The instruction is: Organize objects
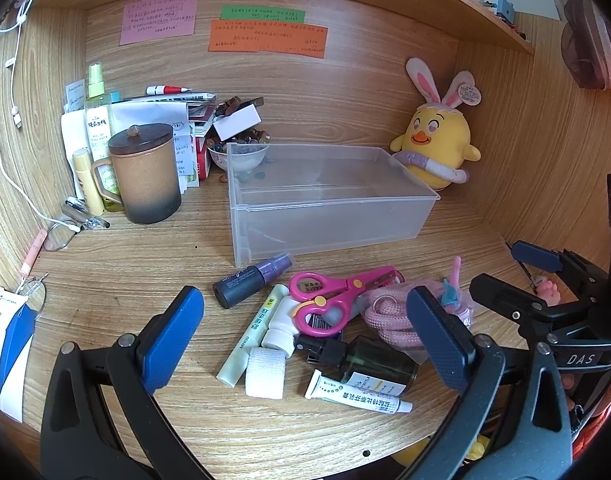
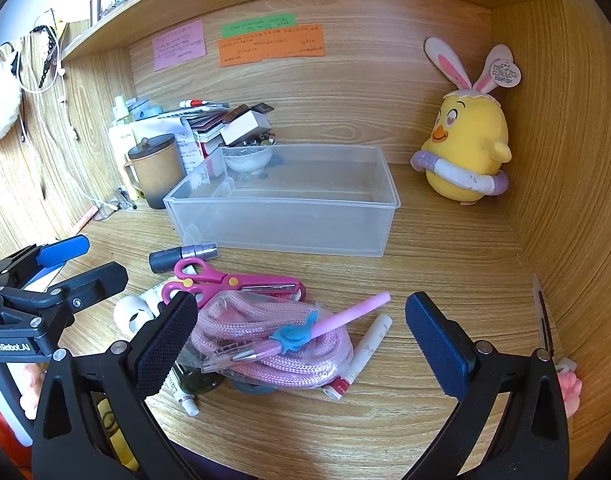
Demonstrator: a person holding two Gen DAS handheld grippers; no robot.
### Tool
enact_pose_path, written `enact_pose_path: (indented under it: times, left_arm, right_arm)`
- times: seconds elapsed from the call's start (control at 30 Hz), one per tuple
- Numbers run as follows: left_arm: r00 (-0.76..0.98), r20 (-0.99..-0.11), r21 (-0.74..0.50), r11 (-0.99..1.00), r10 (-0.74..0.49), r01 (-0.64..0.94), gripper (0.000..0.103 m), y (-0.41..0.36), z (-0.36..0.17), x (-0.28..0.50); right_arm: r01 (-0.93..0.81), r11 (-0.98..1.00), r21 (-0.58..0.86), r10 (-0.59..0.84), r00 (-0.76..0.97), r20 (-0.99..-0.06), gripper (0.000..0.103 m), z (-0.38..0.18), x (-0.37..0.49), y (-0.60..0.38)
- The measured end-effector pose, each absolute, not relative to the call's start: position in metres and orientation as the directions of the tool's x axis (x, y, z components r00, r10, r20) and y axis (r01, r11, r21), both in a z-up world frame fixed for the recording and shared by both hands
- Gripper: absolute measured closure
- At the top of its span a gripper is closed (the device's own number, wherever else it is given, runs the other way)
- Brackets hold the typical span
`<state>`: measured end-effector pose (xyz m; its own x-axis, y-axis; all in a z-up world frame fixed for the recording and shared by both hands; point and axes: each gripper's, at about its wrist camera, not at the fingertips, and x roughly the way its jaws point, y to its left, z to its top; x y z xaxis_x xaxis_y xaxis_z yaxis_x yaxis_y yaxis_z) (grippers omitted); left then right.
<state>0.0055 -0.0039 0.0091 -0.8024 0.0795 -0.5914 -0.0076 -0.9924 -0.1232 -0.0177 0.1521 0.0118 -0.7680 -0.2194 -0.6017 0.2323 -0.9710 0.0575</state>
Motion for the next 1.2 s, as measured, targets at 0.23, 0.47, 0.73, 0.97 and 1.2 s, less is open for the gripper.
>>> enact_pose_path:
  times: [0.23, 0.47, 0.73, 0.97, 1.2]
  left_arm:
    - [-0.802, -0.592, -0.123, -0.992, 0.081, -0.010, 0.000, -0.0030, 0.0095, 0.0059]
    - [-0.802, -0.592, -0.124, -0.992, 0.080, -0.008, 0.000, -0.0022, 0.0096, 0.0057]
    - [-0.800, -0.594, -0.126, -0.992, 0.084, -0.011, 0.000, -0.0017, 0.0092, 0.0055]
    - [-0.798, -0.596, -0.129, -0.992, 0.085, -0.009, 0.000, -0.0026, 0.0090, 0.0058]
    - [-0.787, -0.609, -0.139, -0.990, 0.101, -0.020, 0.000, -0.0059, 0.0060, 0.0033]
  right_arm:
    - [0.231, -0.971, 0.061, -0.221, -0.766, -0.604, 0.000, 0.0120, -0.0180, 0.1518]
    - [0.227, -0.971, 0.074, -0.224, -0.762, -0.607, 0.000, 0.0120, -0.0193, 0.1525]
    - [0.225, -0.972, 0.073, -0.223, -0.763, -0.607, 0.000, 0.0124, -0.0192, 0.1521]
    - [0.224, -0.972, 0.075, -0.223, -0.762, -0.608, 0.000, 0.0121, -0.0179, 0.1509]
    - [0.223, -0.971, 0.086, -0.228, -0.759, -0.610, 0.000, 0.0106, -0.0183, 0.1521]
